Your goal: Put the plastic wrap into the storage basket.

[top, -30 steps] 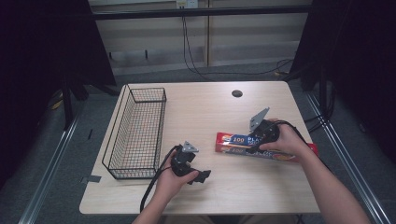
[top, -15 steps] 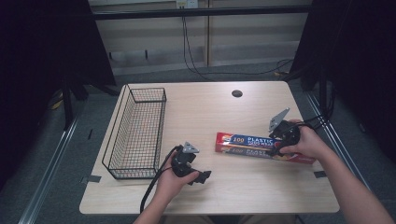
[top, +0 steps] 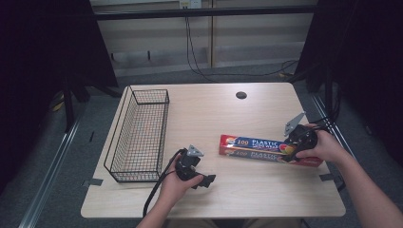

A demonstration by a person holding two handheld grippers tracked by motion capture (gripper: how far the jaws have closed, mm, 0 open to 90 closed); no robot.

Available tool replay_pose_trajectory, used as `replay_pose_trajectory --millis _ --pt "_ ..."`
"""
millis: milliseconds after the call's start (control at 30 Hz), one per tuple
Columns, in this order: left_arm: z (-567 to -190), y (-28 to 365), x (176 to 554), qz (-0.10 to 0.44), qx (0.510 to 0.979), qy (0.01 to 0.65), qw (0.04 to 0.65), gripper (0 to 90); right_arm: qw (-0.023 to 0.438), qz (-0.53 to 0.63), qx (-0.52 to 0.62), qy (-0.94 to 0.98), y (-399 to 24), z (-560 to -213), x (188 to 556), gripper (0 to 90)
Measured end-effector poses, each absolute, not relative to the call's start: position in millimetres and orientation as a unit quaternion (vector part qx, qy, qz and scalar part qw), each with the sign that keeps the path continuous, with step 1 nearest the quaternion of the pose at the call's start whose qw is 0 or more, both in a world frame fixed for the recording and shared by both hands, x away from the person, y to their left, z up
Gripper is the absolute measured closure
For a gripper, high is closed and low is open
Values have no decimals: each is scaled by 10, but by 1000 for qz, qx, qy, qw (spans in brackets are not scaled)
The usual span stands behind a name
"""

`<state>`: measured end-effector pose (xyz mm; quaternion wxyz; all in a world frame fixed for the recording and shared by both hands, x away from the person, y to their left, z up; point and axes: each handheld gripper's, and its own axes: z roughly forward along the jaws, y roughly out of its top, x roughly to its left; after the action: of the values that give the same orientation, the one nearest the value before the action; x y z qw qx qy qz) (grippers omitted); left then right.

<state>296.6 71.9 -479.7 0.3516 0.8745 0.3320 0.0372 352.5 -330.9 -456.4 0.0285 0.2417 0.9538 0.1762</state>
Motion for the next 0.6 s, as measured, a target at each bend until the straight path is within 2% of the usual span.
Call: replay_pose_trajectory --millis 167,600 --pt "-4796 714 2969 38 876 334 347 47 29 173 234 956 -3347 -4605 3511 294" --pt "-4806 716 2963 35 873 334 354 48 22 152 226 962 -3223 -4605 3550 344"
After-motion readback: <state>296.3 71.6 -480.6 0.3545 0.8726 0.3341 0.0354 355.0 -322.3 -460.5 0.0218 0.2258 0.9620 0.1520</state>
